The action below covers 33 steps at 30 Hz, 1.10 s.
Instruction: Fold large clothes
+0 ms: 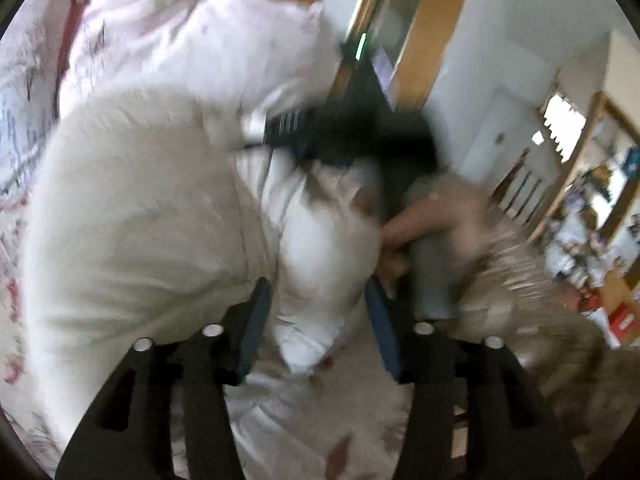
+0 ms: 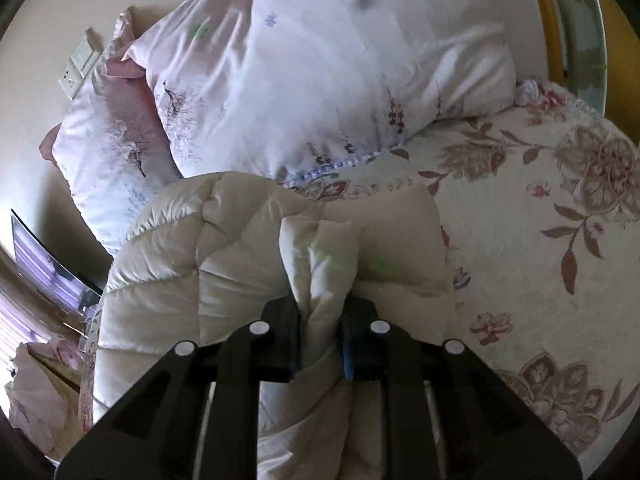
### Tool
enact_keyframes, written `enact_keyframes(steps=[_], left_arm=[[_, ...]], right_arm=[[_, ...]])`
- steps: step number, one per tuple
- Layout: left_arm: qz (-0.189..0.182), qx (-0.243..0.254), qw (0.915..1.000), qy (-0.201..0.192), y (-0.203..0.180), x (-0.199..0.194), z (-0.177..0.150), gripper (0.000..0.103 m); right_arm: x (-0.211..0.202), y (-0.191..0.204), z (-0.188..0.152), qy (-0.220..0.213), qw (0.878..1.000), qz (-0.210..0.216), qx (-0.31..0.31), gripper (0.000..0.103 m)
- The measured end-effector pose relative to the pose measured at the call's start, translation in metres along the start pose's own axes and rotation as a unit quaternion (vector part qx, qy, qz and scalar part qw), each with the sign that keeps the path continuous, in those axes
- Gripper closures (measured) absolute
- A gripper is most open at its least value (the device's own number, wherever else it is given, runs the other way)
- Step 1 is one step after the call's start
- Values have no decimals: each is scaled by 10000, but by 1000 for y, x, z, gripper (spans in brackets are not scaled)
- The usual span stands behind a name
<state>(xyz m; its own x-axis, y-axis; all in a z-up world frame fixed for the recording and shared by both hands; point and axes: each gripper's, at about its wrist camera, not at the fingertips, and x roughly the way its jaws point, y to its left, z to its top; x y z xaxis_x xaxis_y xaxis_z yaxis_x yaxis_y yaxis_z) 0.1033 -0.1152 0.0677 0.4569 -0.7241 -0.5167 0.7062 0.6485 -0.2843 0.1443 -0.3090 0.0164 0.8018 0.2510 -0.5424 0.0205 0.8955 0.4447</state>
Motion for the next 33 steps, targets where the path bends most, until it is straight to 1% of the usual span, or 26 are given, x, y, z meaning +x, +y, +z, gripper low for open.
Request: enact_keyframes(steps=[1,2,4,6,8,9,11,14,18,25,33], left_arm=[[-19,20,9999,-164,3,-13,5,39],[59,34,9993,-377,8,-24,12,35],[410,-64,9966,-717,31,-47,29,35],[824,-316,9922,-876,61,-57,45,36],[1056,-520,9889,-905,86,-55,54,36],[1144,-571,9876,-910,90,-55,53,36],[1298,-659,9857,-845,106,-49,58,36],[1398,-709,9852,-686,119,-39,56,36],[1454,-795,9854,-384,131,-16,53,40],[1298,-995,9865,-31,149,13,49,40],[1120,-1140,9866,337,161,40,46,39]], right_arm=[[2,-4,-1,-8,10000,71,33,86],[3,-6,-1,-6,9999,102,51,86],[5,-11,-2,-3,9998,161,107,86],[5,-14,-2,1,9997,197,163,86],[5,-16,-3,-4,9995,242,203,86],[4,-16,-3,-17,9994,260,214,86],[0,-12,-2,-84,9995,279,125,86],[-10,-6,0,-257,9994,237,-34,86],[-5,-16,0,-221,9996,124,98,86],[8,-33,-4,-87,9994,-45,331,86],[18,-57,-10,18,9967,130,807,87]])
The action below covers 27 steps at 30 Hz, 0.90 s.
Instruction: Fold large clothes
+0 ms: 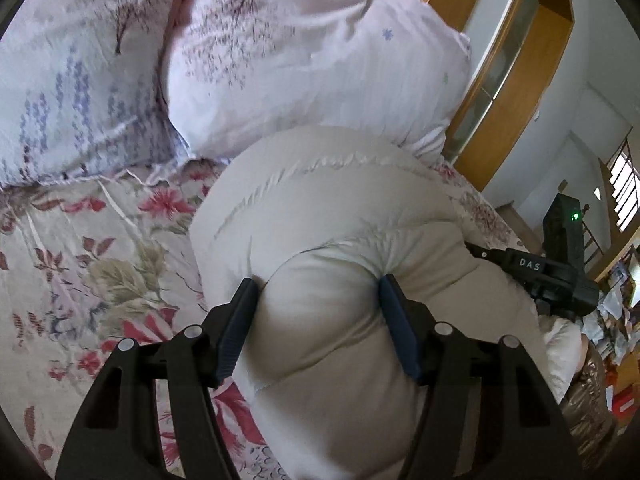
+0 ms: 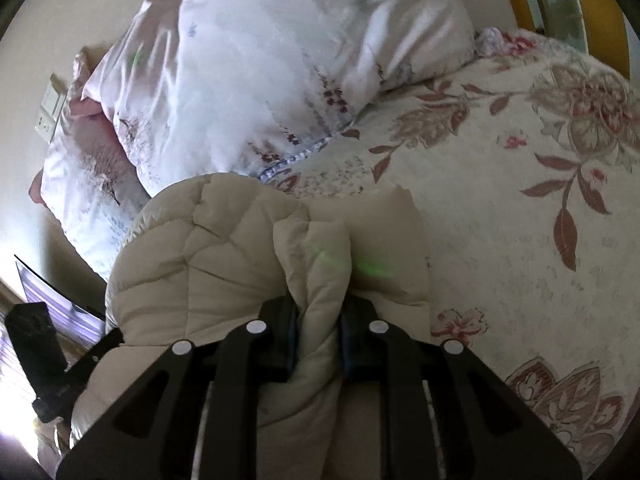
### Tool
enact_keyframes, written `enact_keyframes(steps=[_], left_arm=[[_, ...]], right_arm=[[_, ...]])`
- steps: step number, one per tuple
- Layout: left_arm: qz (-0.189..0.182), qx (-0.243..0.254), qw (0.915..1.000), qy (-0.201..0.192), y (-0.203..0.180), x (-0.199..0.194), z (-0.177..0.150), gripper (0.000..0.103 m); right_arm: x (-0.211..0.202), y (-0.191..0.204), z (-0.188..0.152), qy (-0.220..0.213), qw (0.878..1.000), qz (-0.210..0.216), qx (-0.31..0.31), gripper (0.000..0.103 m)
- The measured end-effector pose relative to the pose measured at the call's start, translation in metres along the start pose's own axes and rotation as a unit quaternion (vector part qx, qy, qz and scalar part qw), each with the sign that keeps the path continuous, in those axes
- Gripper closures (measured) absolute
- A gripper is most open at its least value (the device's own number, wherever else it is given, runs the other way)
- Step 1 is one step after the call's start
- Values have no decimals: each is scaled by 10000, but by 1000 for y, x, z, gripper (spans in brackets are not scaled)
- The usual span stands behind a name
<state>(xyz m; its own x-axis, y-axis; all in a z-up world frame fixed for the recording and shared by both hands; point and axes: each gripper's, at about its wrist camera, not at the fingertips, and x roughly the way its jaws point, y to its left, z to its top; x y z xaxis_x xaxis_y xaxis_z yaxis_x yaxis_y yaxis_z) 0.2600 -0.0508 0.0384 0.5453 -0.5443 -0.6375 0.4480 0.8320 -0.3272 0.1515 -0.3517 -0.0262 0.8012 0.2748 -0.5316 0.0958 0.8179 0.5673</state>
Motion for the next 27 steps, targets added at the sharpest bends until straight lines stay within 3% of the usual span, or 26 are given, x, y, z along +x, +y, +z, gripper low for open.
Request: enact_keyframes(steps=[6,9,10,11,13,16,21,25,27], left_arm=[[-211,-124,9993,287,11,16,1,37],[-215,-112,9991,340,12,18,1,35],[-208,-104,9991,365,12,18,1,35],[-207,-110,9990,380,12,18,1,35],[-203,-124,9989,409,13,18,2,35],[-213,-139,9988,429,14,18,2,34],[-183,-154,9988,430,14,18,3,34],[-190,-210,9987,421,15,18,1,32],[-208,-218,9987,415,15,17,-1,31]], right_arm=[[4,-6,-1,81,9997,96,200,86],[-8,-2,0,69,9999,-91,93,75],[-15,0,1,9,9998,-216,6,65],[-31,5,1,-168,9990,-402,-123,61],[-64,13,0,-551,9969,-478,-301,61],[-102,31,-7,-827,9940,-261,-663,61],[-110,76,-55,-364,9838,-196,-1746,61],[-80,71,-88,97,9772,-805,-1960,66],[-67,57,-99,179,9810,-789,-1763,66]])
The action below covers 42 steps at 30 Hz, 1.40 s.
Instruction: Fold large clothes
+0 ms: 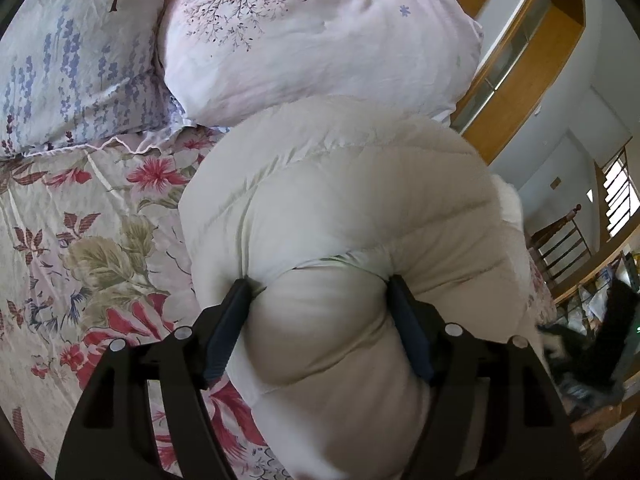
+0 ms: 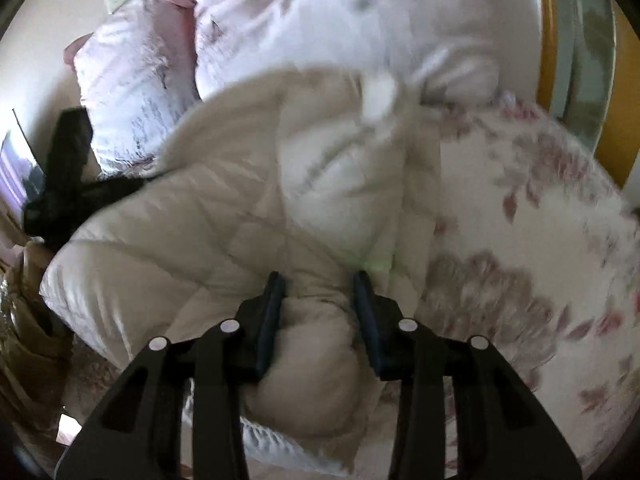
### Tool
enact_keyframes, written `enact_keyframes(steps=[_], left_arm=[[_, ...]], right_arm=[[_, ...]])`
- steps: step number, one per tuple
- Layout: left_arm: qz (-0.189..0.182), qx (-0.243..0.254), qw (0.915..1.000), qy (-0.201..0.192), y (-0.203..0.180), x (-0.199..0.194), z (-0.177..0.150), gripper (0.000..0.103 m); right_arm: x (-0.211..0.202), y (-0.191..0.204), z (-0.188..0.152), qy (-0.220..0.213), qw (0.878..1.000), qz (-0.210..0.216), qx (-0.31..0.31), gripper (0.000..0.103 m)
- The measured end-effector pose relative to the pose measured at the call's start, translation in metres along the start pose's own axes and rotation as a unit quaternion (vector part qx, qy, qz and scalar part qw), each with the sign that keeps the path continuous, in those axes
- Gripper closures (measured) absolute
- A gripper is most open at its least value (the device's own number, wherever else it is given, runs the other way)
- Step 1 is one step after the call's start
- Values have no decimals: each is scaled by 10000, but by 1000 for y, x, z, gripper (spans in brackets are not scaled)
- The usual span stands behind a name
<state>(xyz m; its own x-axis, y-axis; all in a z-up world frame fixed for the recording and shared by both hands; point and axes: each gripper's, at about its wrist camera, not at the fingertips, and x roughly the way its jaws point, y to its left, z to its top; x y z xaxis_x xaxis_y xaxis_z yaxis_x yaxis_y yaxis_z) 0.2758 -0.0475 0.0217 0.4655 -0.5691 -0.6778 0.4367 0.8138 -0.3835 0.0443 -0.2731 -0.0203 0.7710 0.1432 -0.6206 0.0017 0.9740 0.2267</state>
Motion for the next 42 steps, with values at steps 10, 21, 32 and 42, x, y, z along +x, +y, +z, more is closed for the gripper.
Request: enact_keyframes(steps=[10,21,32,42], left_arm=[[82,295,9983,-496,-23,-37,-9,38],[160,1965,9798,-340,-101,-60,-69,37],[540,1946,9794,-83,-93,-26,-85,34],[523,1891,9806,-20,-91,-23,-84,34]], right_arm=[[14,-14,-19,-29,9986,223,477,66],[14,-15,-20,-39,9985,210,506,65],[7,-20,-10,130,9977,256,616,56],[-12,-61,55,-578,9848,385,1591,43]])
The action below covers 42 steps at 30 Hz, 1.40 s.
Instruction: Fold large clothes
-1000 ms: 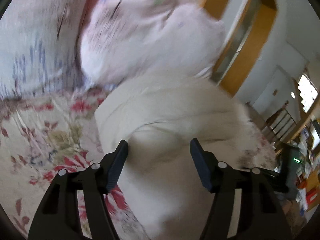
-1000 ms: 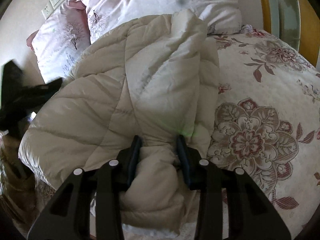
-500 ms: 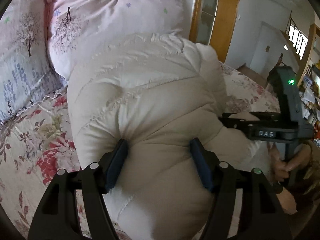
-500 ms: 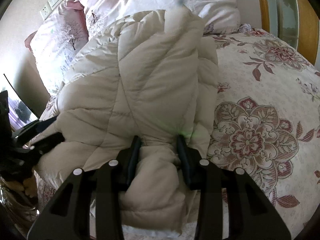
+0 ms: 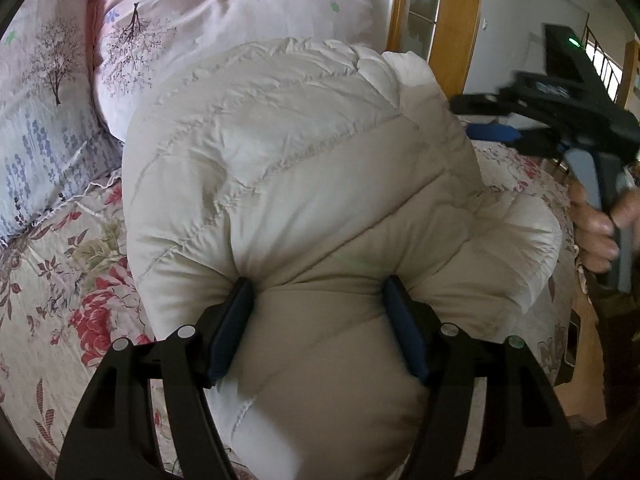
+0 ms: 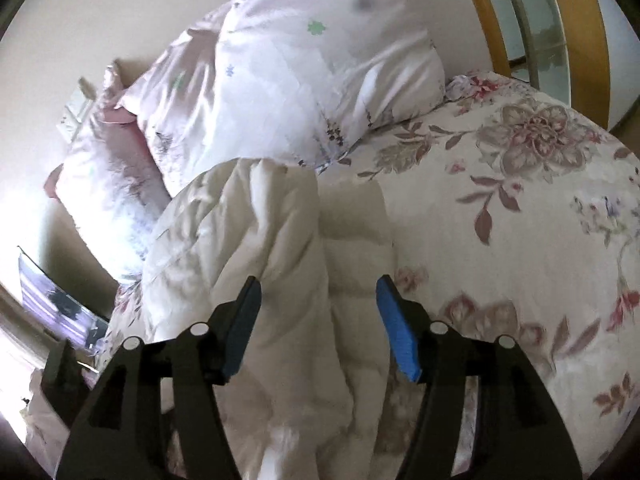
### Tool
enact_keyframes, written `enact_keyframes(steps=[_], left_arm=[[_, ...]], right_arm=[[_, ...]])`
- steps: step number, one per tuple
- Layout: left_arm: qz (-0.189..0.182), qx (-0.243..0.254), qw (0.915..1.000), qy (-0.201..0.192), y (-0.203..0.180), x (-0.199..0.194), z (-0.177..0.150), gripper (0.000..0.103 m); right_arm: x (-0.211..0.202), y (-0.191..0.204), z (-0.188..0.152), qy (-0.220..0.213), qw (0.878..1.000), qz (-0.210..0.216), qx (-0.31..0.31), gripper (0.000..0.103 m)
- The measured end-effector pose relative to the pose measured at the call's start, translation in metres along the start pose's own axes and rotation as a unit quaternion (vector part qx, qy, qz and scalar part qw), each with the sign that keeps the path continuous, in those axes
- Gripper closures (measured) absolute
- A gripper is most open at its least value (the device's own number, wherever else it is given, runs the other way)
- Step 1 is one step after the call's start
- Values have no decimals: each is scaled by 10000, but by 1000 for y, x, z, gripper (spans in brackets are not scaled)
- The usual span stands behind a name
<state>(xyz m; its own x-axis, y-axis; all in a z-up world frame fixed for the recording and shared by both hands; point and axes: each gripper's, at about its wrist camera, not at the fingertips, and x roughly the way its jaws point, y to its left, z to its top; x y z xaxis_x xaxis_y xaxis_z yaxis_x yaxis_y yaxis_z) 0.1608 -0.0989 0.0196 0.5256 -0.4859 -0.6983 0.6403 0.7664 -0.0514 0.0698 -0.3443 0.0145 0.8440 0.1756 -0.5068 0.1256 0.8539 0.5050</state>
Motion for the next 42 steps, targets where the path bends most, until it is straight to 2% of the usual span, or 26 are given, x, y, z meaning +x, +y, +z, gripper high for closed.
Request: enact_keyframes(steps=[1,3,4,6,8,12,15,18,19,20,21,22,23,24,26,29,35,42], left_arm=[[-1,-4,10000,-3,0,0,0,34],[1,-12,10000,-20,-1,-1,0,34],[-12,0,10000,-60,-1,-1,0,34],[-67,49,9998,-163,-2,-2,0,34],[-190,3,9995,-262,-3,-11,0,34],[-612,-470,9958,-491,9,-31,7,34],[-872,-990,9885,-737,29,-44,13,34],[-885,-1604,9778,-1015,56,-54,18,33],[-896,-1863,9727,-1055,69,-55,18,32],[-943,-2053,9686,-1041,77,-55,18,31],[-1097,-2336,9612,-971,90,-52,18,31],[-1211,-2501,9563,-915,97,-51,16,31],[-1290,-2657,9516,-850,104,-46,16,31],[-1318,-2766,9487,-785,112,-41,17,31],[-1390,-2882,9451,-670,119,-31,16,31],[-1592,-3071,9373,-431,124,-15,13,31],[-1702,-3256,9299,-188,126,3,8,27],[-1848,-3447,9203,-51,132,19,6,22]], right_arm=[[10,1,3,58,10000,-69,-9,43],[27,0,2,199,9996,-185,5,71],[35,0,0,295,9994,-206,27,89],[49,-3,-6,363,9971,-656,90,95],[58,-11,-13,404,9946,-925,225,99],[72,-27,-21,610,9920,-1012,450,101],[74,-25,-21,631,9917,-1060,369,102],[67,-23,-18,624,9926,-984,328,95],[61,-24,-17,604,9930,-944,361,84],[53,-26,-15,542,9937,-879,437,62],[44,-29,-13,478,9943,-790,540,47],[36,-32,-12,417,9949,-653,647,21],[26,-36,-12,362,9959,-332,754,15],[19,-39,-11,381,9960,-15,807,15],[12,-40,-9,514,9945,372,834,4],[14,-39,-7,825,9920,608,734,2],[43,-43,-11,1522,9822,755,807,2],[72,-39,-11,1919,9699,1272,795,2]])
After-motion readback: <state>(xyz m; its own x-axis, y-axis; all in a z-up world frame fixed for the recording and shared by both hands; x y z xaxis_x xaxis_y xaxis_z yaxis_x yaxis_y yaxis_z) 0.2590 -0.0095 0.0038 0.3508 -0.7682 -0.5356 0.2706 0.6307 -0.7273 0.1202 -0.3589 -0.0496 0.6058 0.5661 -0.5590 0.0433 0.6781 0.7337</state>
